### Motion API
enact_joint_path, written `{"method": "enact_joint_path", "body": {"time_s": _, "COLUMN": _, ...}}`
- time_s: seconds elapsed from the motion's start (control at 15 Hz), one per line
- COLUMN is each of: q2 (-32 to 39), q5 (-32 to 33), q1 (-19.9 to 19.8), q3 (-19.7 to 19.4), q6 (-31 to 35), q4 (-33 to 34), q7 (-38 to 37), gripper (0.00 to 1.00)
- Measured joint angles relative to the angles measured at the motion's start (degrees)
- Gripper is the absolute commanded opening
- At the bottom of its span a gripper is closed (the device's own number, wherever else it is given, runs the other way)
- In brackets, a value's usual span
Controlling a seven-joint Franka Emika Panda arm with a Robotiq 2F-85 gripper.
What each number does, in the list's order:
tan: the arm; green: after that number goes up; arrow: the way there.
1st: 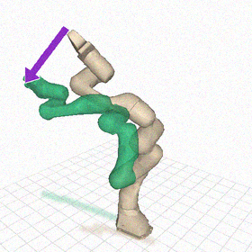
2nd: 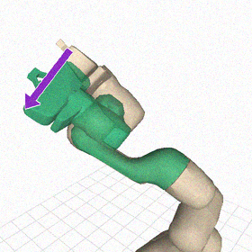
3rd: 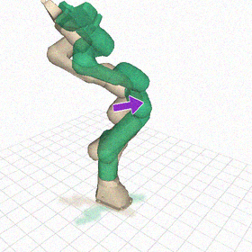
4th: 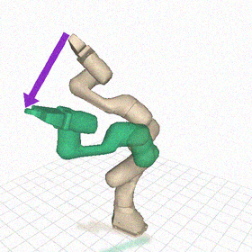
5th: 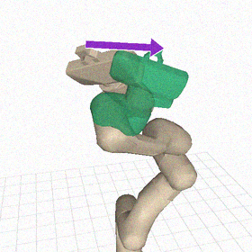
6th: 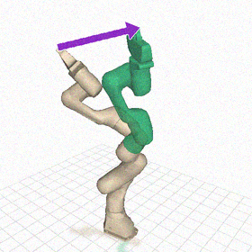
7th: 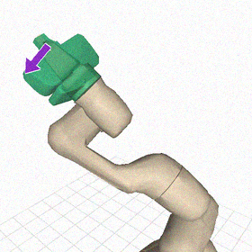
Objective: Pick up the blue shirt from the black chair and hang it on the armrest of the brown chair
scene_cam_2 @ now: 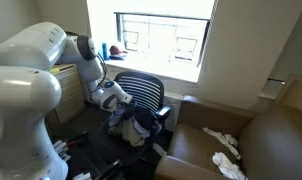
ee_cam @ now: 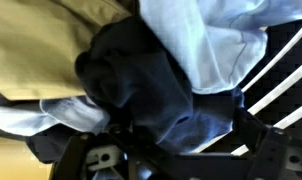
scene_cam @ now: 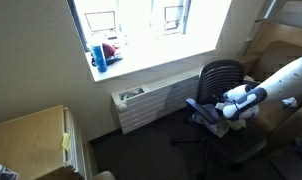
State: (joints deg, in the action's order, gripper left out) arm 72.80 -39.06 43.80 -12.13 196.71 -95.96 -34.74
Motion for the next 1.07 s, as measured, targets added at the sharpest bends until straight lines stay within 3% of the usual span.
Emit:
{"method": "enact_joint_path", "body": {"time_s": 0.4, "q2": -0.10, "q5": -4.34, "q1": 10.28, "q3": -14.79, "q6": -8.50, "q4": -6.29, "q7": -0.56, "gripper": 1.00}}
{"method": "enact_joint_path", "body": {"time_s": 0.6, "q2": -0.22, "q5": -4.34, "q1": 11.07, "q3": -15.62, "q6": -8.70, "q4": -7.29, "q7": -0.73, "gripper": 1.00}}
{"method": "enact_joint_path", "body": {"time_s": 0.73, "q2": -0.56, "q5": -4.27, "q1": 8.74, "q3": -12.44, "q6": -7.76, "q4": -6.15, "q7": -0.95, "gripper": 1.00}}
{"method": "enact_joint_path", "body": {"time_s": 1.0, "q2": 0.20, "q5": -3.71, "q1": -2.10, "q3": 0.67, "q6": -6.77, "q4": 0.17, "q7": -0.63, "gripper": 1.00}}
{"method": "enact_joint_path", "body": {"time_s": 1.07, "q2": 0.58, "q5": -3.66, "q1": -3.39, "q3": 1.79, "q6": -6.75, "q4": 1.10, "q7": -0.55, "gripper": 0.75}}
